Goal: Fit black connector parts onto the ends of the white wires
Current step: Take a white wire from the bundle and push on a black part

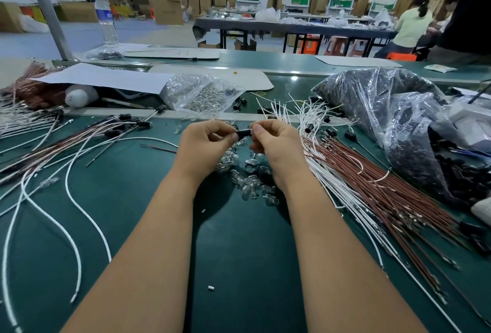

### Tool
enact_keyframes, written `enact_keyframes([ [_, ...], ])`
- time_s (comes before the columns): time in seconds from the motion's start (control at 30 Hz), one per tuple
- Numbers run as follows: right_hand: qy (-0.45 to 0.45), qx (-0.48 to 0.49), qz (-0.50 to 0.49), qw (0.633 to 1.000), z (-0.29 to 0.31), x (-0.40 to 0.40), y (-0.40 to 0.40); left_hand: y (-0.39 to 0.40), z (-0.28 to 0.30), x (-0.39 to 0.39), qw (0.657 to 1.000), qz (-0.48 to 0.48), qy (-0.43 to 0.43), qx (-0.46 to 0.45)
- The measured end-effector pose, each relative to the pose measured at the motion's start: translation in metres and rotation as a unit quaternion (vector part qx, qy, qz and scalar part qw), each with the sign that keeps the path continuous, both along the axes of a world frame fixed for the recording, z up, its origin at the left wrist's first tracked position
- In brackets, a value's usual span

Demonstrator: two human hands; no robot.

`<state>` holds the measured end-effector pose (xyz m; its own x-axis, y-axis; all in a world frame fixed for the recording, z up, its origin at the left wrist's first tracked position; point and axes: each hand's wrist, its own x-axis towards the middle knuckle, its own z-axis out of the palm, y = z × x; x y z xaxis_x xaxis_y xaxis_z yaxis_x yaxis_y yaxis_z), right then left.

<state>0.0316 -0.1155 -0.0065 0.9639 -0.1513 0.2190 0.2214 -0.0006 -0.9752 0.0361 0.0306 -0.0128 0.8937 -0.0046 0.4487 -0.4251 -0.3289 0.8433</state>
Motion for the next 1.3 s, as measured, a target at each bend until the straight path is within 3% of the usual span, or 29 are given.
enact_keyframes([
  [0.2, 0.005, 0.002, 0.002, 1.0, -0.003, -0.0018, 0.0027, 0.0013, 0.0015, -0.0018, 1.0, -0.005, 0.012, -0.001],
  [0.5, 0.0, 0.003, 0.031, 0.999, -0.0055, -0.0058, 0.005, 0.0049, 0.0013, 0.0024, 0.997, -0.031, 0.025, -0.072],
  [0.7, -0.015, 0.047, 0.019, 0.999, -0.0055, -0.0041, 0.006, 0.0028, 0.0016, 0.0009, 0.995, -0.049, 0.049, -0.065],
  [1.1, -0.022, 0.01, 0.033, 0.999, -0.0071, -0.001, 0.0079, 0.0067, 0.0004, 0.0026, 0.995, -0.047, 0.063, -0.062],
  [1.3, -0.019, 0.052, 0.038, 0.998, -0.0066, -0.0008, 0.009, 0.0013, 0.0012, 0.0012, 0.997, -0.021, 0.048, -0.056],
])
